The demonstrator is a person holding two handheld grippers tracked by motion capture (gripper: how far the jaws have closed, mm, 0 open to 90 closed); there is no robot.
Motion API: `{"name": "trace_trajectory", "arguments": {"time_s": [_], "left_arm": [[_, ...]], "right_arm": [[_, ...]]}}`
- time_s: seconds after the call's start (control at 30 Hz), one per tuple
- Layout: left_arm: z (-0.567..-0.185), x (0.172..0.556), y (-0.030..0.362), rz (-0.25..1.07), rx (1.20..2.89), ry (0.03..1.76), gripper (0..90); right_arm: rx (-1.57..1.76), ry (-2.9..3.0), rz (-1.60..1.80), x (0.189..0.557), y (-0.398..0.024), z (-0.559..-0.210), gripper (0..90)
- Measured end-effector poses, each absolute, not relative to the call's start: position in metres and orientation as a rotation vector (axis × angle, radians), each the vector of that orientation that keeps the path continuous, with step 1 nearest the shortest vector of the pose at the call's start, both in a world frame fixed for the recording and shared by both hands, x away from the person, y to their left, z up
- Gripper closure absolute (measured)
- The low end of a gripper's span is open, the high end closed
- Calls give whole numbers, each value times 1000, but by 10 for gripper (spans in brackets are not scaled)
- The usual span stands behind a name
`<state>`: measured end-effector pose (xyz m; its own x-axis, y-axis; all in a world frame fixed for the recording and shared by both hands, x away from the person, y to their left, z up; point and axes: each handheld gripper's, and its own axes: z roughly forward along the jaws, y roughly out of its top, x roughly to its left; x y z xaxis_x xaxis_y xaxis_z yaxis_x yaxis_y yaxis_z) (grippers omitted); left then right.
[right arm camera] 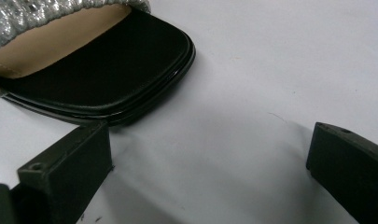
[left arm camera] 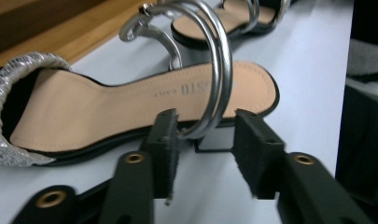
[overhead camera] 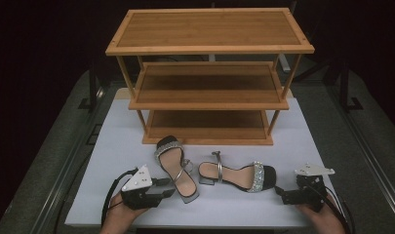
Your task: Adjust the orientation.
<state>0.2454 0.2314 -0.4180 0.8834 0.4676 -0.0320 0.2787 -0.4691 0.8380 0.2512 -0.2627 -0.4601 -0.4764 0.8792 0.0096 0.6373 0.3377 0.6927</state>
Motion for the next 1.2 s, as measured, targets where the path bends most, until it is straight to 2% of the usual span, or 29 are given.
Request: {"name": "trace_trajectory", "arguments": {"time_s": [0.2,0.27,0.77,1.2], "left_arm": [[-415,249,234,254,2059,517,787],[-413,249,236,250,2065,521,815],[-406,223,272,251,2069,537,821],[-407,228,324,311,2006,710,820]], "right_arm": [[1341,2241,910,251,-263,-460,0],[1340,2241,910,251,-263,-460,0],[1341,2241,910,251,-263,-460,0],[1341,2241,910,251,-263,-460,0]]}}
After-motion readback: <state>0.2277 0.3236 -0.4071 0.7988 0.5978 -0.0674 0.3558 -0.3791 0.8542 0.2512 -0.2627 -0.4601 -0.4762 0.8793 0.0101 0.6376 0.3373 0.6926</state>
